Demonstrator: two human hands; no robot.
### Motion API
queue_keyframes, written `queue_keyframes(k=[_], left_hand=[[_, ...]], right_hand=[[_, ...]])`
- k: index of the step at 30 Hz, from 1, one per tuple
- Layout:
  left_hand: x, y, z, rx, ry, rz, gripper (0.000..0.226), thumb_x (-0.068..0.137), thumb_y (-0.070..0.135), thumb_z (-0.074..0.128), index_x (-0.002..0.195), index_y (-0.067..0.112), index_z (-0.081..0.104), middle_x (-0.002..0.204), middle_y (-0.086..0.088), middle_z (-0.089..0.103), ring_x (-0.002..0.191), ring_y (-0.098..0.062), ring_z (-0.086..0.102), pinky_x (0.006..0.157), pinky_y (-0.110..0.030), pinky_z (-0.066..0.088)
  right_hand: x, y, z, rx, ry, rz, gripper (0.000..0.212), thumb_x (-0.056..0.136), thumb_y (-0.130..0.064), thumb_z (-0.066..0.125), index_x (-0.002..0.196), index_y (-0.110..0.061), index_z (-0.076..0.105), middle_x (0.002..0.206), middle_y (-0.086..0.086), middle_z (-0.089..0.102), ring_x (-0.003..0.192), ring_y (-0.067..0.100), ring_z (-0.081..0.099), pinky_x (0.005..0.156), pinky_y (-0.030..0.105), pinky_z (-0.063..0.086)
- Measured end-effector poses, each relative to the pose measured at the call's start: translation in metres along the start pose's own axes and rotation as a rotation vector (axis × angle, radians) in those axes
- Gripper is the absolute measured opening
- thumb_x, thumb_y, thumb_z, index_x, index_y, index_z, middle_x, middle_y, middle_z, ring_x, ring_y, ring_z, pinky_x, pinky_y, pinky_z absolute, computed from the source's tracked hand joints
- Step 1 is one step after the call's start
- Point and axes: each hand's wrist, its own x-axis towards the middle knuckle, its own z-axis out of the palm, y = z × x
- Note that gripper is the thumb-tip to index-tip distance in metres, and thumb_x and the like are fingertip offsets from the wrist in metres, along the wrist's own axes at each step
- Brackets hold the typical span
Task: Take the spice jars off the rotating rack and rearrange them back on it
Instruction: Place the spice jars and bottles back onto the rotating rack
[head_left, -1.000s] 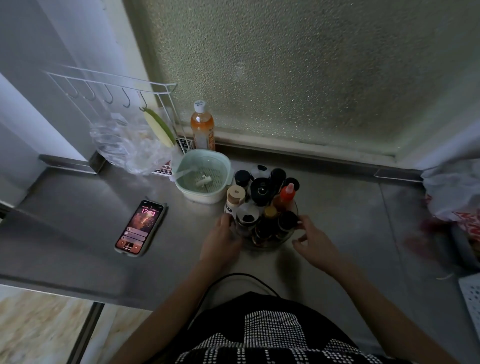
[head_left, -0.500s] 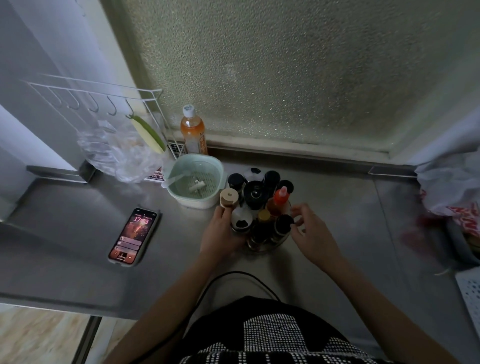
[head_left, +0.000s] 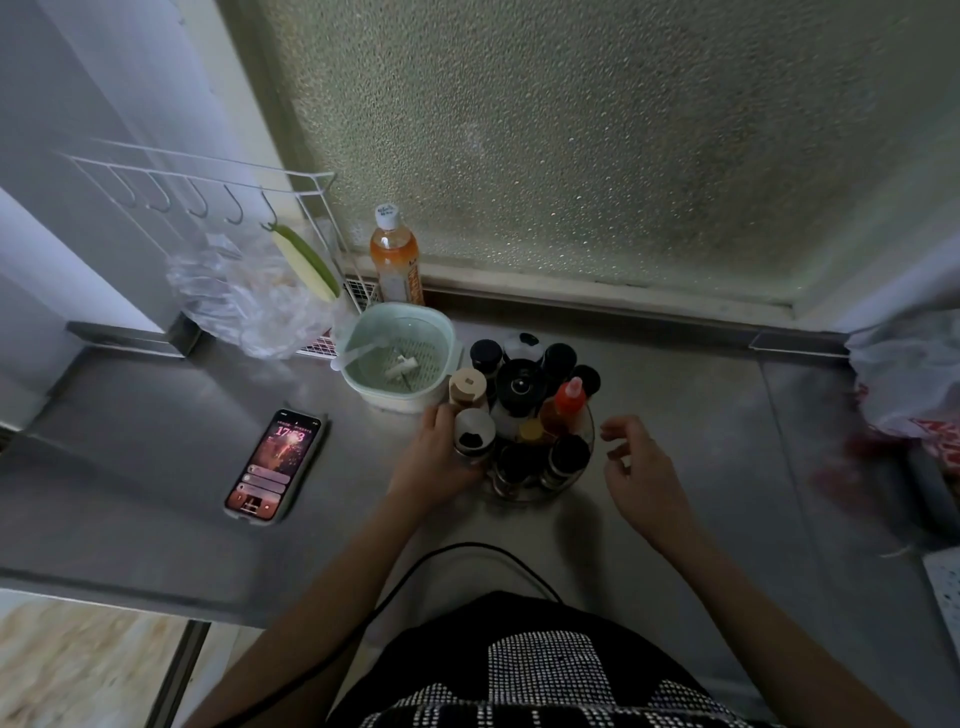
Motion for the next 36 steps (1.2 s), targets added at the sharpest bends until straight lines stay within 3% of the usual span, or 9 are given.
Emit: queue_keyframes(k=[4, 7, 13, 17, 21, 27, 30, 33, 36], left_hand=[[-0.02, 0.009, -0.002, 0.182, 0.183, 0.237, 0.062, 0.068, 0.046, 0.061, 0.118, 0.014, 0.042, 0.104, -0.015, 0.054, 0.086, -0.031, 0.06, 0.065, -0.037, 0.054], [-0.024, 0.023, 0.004, 0.357, 0.182, 0.393, 0.055, 0.07, 0.053, 0.054, 0.111, 0.016, 0.05, 0.095, -0.011, 0.052, 0.078, -0.026, 0.058, 0.059, -0.031, 0.053], [-0.009, 0.054, 0.012, 0.491, -0.04, 0.283, 0.065, 0.08, 0.051, 0.056, 0.13, 0.011, 0.041, 0.125, -0.012, 0.049, 0.1, -0.031, 0.058, 0.062, -0.038, 0.055], [-0.002, 0.08, 0.016, 0.612, -0.044, 0.238, 0.052, 0.083, 0.043, 0.059, 0.12, 0.01, 0.045, 0.109, -0.011, 0.06, 0.081, -0.029, 0.064, 0.052, -0.03, 0.038], [-0.002, 0.086, 0.029, 0.664, -0.091, 0.222, 0.06, 0.09, 0.035, 0.053, 0.139, 0.014, 0.027, 0.109, -0.017, 0.062, 0.08, -0.031, 0.066, 0.054, -0.031, 0.039], [0.001, 0.082, 0.03, 0.719, -0.099, 0.219, 0.051, 0.059, 0.036, 0.081, 0.105, 0.022, 0.064, 0.054, -0.004, 0.065, 0.034, -0.017, 0.056, 0.031, -0.018, 0.031], [-0.002, 0.081, 0.025, 0.697, -0.073, 0.244, 0.048, 0.064, 0.032, 0.078, 0.108, 0.02, 0.063, 0.057, -0.005, 0.066, 0.036, -0.019, 0.057, 0.031, -0.02, 0.034], [-0.004, 0.081, 0.019, 0.558, -0.078, 0.184, 0.038, 0.092, 0.025, 0.048, 0.128, 0.013, 0.041, 0.094, -0.016, 0.068, 0.072, -0.036, 0.066, 0.053, -0.035, 0.045], [-0.002, 0.08, 0.012, 0.407, -0.001, 0.203, 0.026, 0.096, 0.026, 0.038, 0.116, 0.01, 0.041, 0.094, -0.015, 0.067, 0.073, -0.037, 0.063, 0.06, -0.039, 0.048]], right_hand=[[0.004, -0.006, -0.002, -0.002, -0.056, -0.027, 0.035, 0.077, 0.001, 0.053, 0.107, -0.017, 0.048, 0.1, -0.003, 0.057, 0.082, 0.025, 0.058, 0.073, 0.046, 0.051], [0.006, -0.011, -0.001, -0.02, -0.009, -0.057, 0.04, 0.077, -0.003, 0.057, 0.111, -0.019, 0.043, 0.104, 0.0, 0.056, 0.081, 0.02, 0.057, 0.072, 0.046, 0.053], [0.034, -0.032, -0.007, 0.003, -0.017, -0.154, 0.042, 0.084, -0.03, 0.063, 0.121, -0.026, 0.042, 0.098, -0.004, 0.052, 0.067, 0.006, 0.049, 0.062, 0.027, 0.042], [0.048, -0.037, -0.007, -0.165, -0.163, -0.177, 0.035, 0.085, -0.031, 0.062, 0.117, -0.027, 0.047, 0.1, 0.0, 0.06, 0.076, 0.016, 0.054, 0.068, 0.03, 0.043], [0.054, -0.04, -0.012, -0.182, -0.206, -0.148, 0.03, 0.085, -0.03, 0.062, 0.112, -0.027, 0.048, 0.101, 0.0, 0.06, 0.076, 0.017, 0.052, 0.068, 0.03, 0.041], [0.053, -0.04, -0.017, -0.151, -0.222, -0.135, 0.029, 0.086, -0.029, 0.063, 0.112, -0.025, 0.051, 0.102, -0.003, 0.058, 0.084, 0.017, 0.055, 0.071, 0.029, 0.042], [0.05, -0.04, -0.018, -0.157, -0.239, -0.142, 0.033, 0.087, -0.027, 0.063, 0.117, -0.023, 0.05, 0.1, -0.003, 0.056, 0.085, 0.017, 0.055, 0.073, 0.028, 0.042], [0.049, -0.039, -0.019, -0.17, -0.218, -0.163, 0.028, 0.087, -0.025, 0.062, 0.113, -0.02, 0.052, 0.096, 0.0, 0.059, 0.078, 0.018, 0.054, 0.069, 0.028, 0.04], [0.05, -0.036, -0.023, -0.208, -0.156, -0.192, 0.026, 0.086, -0.023, 0.062, 0.11, -0.015, 0.054, 0.091, 0.0, 0.056, 0.078, 0.022, 0.055, 0.067, 0.028, 0.037]])
